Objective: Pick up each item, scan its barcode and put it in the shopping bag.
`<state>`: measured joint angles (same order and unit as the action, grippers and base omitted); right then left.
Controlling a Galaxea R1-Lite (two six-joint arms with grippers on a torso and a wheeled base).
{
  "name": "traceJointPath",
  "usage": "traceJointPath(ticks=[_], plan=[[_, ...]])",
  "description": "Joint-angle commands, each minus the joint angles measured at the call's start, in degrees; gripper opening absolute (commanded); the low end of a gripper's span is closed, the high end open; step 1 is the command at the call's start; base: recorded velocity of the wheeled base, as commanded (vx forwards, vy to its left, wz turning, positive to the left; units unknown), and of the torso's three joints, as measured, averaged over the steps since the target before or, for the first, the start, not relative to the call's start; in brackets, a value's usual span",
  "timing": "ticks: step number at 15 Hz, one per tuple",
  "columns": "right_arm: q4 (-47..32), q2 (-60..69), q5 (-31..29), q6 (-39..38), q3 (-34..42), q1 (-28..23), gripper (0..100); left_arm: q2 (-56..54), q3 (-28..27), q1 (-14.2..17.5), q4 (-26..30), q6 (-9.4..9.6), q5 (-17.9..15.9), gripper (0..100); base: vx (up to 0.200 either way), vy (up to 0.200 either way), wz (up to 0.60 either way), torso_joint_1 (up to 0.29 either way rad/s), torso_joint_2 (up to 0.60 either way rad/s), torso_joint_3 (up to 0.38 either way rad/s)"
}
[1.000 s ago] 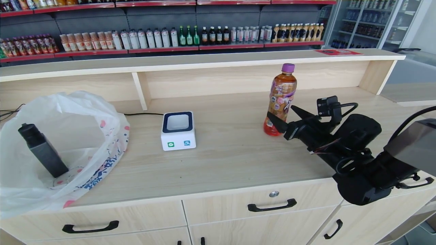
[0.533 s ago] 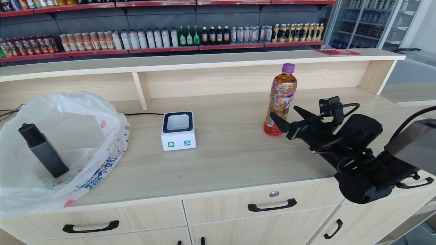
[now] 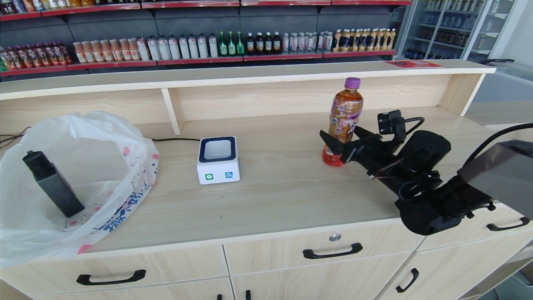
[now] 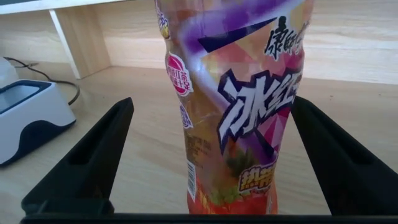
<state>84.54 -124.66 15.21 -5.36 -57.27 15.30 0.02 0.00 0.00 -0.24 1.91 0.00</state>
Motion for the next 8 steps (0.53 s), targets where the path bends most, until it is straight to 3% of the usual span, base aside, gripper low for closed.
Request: traceJointPath(ticks=[1, 8], plan=[[-2.1, -1.3, 0.1, -0.3, -4.6, -0.2, 100, 0.1, 0.0, 0.0, 0.0, 0.02, 0.0, 100, 0.0, 0.0, 0.0, 0.0, 0.0, 0.0], [-5.2, -2.6, -0.2, -0.9, -8.6, -0.3, 100, 0.1, 0.0, 0.0, 0.0, 0.11, 0.0, 100, 0.0, 0.0, 0.0, 0.0, 0.0, 0.0]])
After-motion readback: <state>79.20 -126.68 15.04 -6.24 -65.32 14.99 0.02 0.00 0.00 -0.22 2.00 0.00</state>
